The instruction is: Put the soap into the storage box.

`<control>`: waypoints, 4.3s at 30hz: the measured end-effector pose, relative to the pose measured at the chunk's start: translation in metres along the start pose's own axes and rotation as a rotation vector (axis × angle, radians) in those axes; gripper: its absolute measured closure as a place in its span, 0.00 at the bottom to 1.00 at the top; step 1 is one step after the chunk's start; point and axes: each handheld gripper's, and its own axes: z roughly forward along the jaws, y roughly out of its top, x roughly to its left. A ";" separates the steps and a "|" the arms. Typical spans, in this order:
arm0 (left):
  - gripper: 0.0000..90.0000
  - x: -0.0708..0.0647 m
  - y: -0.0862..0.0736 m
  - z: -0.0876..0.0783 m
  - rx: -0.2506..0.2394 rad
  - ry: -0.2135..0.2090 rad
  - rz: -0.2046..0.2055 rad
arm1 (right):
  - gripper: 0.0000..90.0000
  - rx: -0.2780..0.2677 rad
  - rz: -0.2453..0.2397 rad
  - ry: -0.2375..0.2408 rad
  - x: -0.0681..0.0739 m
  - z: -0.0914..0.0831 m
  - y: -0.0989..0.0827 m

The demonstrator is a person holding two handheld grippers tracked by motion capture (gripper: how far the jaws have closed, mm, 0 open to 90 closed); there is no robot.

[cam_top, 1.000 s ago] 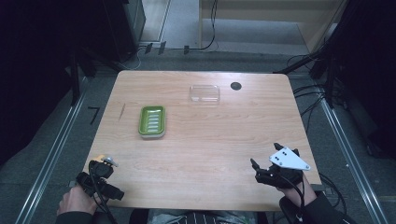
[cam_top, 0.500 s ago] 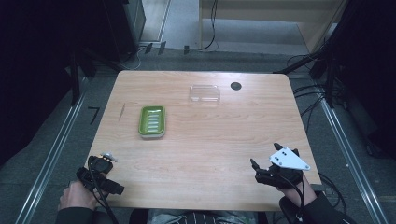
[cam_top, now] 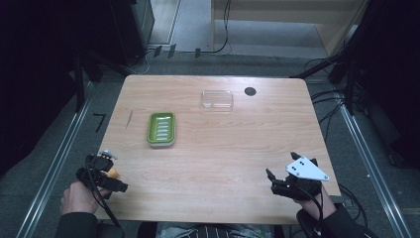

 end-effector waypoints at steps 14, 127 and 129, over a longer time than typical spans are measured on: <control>0.07 0.030 0.003 0.013 0.009 -0.031 -0.093 | 0.15 0.001 0.000 -0.001 0.000 0.000 0.000; 0.44 -0.032 0.066 -0.002 0.005 -0.052 0.211 | 0.15 0.005 0.002 0.005 -0.001 0.000 0.000; 0.44 -0.033 0.068 -0.003 0.006 -0.057 0.212 | 0.15 0.005 0.004 0.004 -0.001 0.000 -0.001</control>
